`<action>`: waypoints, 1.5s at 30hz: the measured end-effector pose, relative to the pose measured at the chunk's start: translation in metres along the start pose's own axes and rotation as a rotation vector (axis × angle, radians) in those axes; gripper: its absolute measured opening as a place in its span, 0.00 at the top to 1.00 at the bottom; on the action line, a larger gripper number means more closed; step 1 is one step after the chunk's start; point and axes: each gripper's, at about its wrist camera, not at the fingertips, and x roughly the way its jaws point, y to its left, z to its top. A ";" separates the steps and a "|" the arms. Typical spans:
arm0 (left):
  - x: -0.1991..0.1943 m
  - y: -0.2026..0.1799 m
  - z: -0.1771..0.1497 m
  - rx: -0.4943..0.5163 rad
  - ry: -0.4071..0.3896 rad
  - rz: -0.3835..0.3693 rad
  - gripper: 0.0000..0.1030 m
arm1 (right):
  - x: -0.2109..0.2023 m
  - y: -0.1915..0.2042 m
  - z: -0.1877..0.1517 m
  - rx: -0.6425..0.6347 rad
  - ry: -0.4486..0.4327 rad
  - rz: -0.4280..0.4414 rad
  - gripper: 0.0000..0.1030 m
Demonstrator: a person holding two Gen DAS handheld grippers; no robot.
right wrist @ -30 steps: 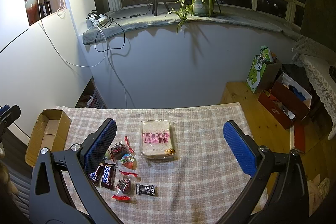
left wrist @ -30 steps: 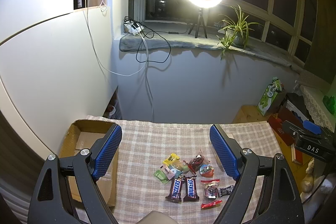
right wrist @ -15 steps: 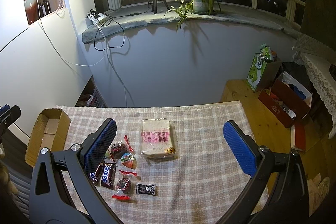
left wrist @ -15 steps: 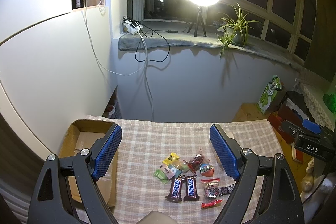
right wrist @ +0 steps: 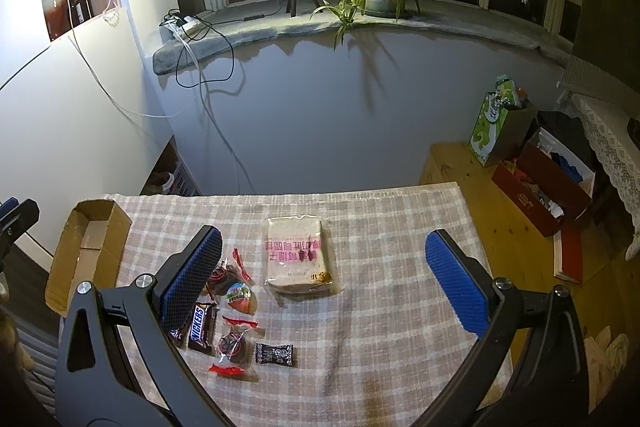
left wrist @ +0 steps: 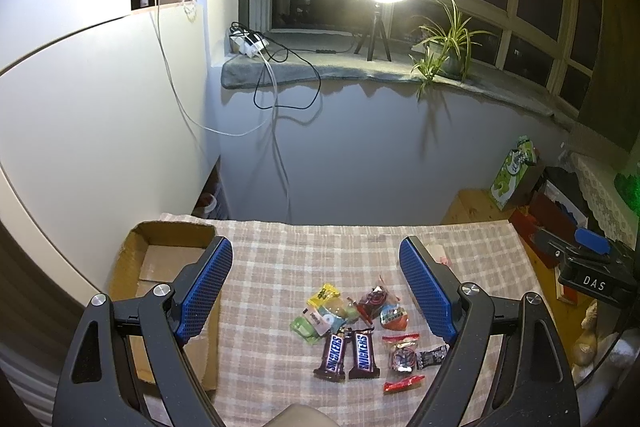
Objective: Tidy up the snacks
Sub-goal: 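Grasp a Snickers bar with the left tool while the right tool grasps a red-wrapped candy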
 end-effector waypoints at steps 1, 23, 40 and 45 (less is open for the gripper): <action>0.001 0.000 0.000 0.001 0.004 -0.001 0.16 | 0.001 0.000 0.000 -0.002 0.003 0.001 0.00; 0.060 0.028 -0.057 -0.037 0.266 -0.036 0.32 | 0.055 0.000 -0.057 -0.111 0.209 0.043 0.00; 0.112 0.022 -0.107 -0.058 0.471 -0.164 0.64 | 0.104 0.048 -0.097 -0.147 0.415 0.215 0.10; 0.131 0.015 -0.116 -0.049 0.523 -0.204 0.67 | 0.119 0.060 -0.106 -0.145 0.480 0.259 0.20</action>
